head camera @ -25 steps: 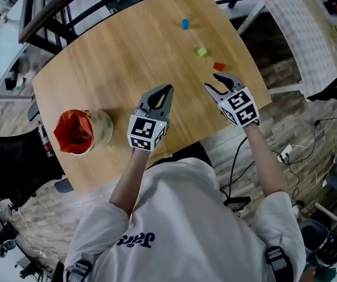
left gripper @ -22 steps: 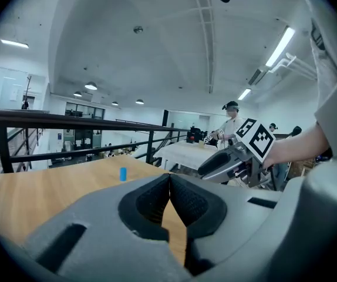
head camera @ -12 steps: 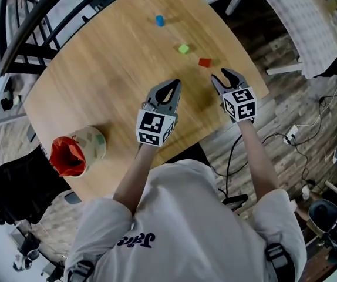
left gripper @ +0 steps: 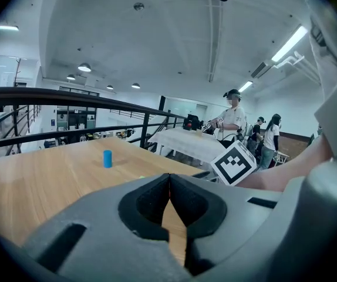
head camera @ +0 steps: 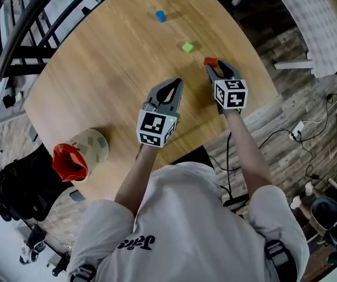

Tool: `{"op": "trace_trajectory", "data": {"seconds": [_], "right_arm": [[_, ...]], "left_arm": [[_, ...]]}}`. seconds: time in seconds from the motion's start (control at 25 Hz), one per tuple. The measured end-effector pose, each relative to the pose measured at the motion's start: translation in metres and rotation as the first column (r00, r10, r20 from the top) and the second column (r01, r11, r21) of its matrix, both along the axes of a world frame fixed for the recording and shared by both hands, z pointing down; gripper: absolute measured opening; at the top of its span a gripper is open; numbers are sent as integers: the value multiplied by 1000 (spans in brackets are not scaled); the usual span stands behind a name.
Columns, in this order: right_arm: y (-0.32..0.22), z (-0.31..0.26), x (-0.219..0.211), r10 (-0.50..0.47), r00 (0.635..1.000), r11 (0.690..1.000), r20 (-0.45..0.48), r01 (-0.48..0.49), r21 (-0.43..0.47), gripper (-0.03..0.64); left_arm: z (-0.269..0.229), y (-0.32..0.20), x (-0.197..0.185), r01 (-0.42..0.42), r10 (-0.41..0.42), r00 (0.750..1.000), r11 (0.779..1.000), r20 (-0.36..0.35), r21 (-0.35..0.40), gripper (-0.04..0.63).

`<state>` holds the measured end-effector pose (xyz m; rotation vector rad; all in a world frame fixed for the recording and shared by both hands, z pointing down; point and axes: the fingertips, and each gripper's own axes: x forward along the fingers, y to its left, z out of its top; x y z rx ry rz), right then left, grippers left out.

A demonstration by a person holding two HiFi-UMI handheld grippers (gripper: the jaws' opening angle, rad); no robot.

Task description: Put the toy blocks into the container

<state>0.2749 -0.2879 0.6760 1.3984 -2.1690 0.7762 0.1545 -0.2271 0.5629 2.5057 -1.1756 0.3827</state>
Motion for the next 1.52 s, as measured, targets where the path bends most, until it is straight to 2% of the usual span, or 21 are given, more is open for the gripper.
{"op": "trace_trajectory", "data": {"seconds": [0.08,0.24,0.52,0.76,1.0,1.2,1.36,1.52], "right_arm": [[-5,6,4,60,998,998,18,-59,-27,167],[-8,11,10,133,991,990,24,-131,-58,106],[-1,1,7,108,994,992,-1,-108,-69,81],[21,-30,-7,81,997,996,16,-80,-42,77],[50,-74,-57,-38,997,999,68,38,0,77],[89,-114,-119,-184,977,983,108,179,50,77],[119,-150,-181,-315,939,948,137,304,99,77],[152,-188,-253,-472,867,879,159,448,163,77]], "left_arm": [[2,0,-4,11,-11,1000,1000,1,-7,14],[2,-1,-12,38,-38,999,999,1,-11,14],[-12,5,-24,72,-72,997,997,-15,11,14],[-33,27,-42,108,-107,994,993,-26,41,14],[-61,53,-73,183,-179,983,980,-46,85,14],[-79,89,-113,276,-271,961,955,-61,111,14],[-92,124,-155,366,-359,931,922,-70,127,14],[-100,164,-207,467,-461,884,873,-75,137,14]]}}
